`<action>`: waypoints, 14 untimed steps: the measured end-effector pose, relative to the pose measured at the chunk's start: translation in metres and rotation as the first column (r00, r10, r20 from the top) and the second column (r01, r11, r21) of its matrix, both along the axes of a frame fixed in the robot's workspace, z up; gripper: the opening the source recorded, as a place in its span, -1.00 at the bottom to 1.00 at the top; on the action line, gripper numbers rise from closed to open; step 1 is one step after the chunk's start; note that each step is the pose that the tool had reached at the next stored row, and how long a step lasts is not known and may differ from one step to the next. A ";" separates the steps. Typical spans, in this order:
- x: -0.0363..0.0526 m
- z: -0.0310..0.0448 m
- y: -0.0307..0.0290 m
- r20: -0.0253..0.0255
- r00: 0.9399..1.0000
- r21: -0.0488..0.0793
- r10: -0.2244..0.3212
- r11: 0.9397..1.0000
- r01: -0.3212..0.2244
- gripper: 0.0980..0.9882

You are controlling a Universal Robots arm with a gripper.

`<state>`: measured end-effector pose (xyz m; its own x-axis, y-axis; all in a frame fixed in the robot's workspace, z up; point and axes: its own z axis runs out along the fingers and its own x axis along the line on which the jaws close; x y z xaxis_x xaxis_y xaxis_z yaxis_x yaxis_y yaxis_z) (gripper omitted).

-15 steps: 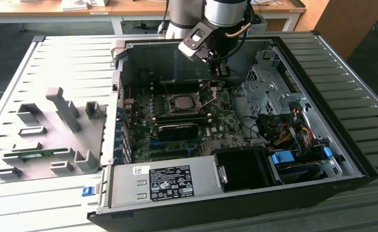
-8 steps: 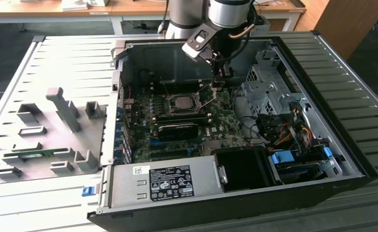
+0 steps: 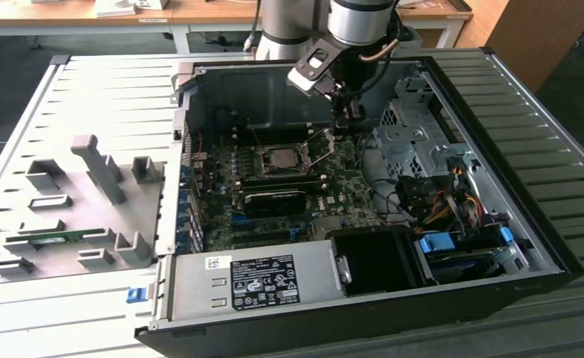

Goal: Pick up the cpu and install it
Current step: 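Close the cpu cover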

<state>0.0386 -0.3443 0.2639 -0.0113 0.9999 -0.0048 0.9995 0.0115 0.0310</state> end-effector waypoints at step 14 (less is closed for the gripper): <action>0.0084 -0.0082 0.0088 -0.001 1.000 0.001 0.000 1.000 0.000 -0.98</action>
<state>0.0470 -0.3354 0.2557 -0.0114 0.9999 -0.0034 0.9995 0.0115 0.0299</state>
